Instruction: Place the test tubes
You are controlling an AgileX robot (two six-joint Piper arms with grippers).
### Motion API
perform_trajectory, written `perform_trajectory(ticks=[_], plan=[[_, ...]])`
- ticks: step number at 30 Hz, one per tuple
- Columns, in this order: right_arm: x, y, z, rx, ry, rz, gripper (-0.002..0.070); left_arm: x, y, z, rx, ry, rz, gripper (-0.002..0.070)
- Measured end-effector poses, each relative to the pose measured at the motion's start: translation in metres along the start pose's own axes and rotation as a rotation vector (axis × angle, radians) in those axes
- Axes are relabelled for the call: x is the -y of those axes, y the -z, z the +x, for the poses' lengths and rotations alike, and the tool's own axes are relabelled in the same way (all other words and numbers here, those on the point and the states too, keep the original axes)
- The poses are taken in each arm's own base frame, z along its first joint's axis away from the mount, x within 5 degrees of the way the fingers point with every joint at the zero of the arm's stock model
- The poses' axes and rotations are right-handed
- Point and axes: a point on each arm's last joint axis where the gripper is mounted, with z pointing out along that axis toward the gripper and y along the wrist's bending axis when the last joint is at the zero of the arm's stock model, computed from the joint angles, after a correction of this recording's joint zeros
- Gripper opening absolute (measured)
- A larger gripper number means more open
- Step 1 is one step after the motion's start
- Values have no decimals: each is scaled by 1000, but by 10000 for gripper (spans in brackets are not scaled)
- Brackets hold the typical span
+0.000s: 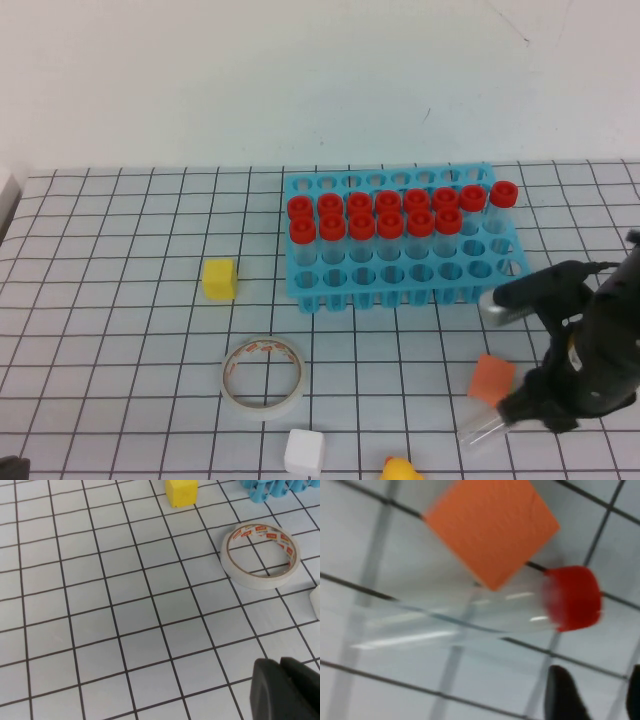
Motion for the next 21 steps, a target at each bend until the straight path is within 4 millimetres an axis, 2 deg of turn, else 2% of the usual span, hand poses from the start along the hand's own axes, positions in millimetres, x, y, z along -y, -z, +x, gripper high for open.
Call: perform_trajectory(ticks=[2,6,10,14,21], plan=[[-5,5,-1,25,-80,-66,317,0,0,0,0,0,0,-1],[-13,7,-7,83,-176,-170,344,0,0,0,0,0,0,-1],[-15,8,-12,130,-212,-200,377,0,0,1,-11,0,2,-1],[-17,8,-19,197,-298,-239,454,1,0,1,-14,1,7,-1],[-18,-1,-19,167,-369,-229,477,3,0,2,-23,28,38,-1]])
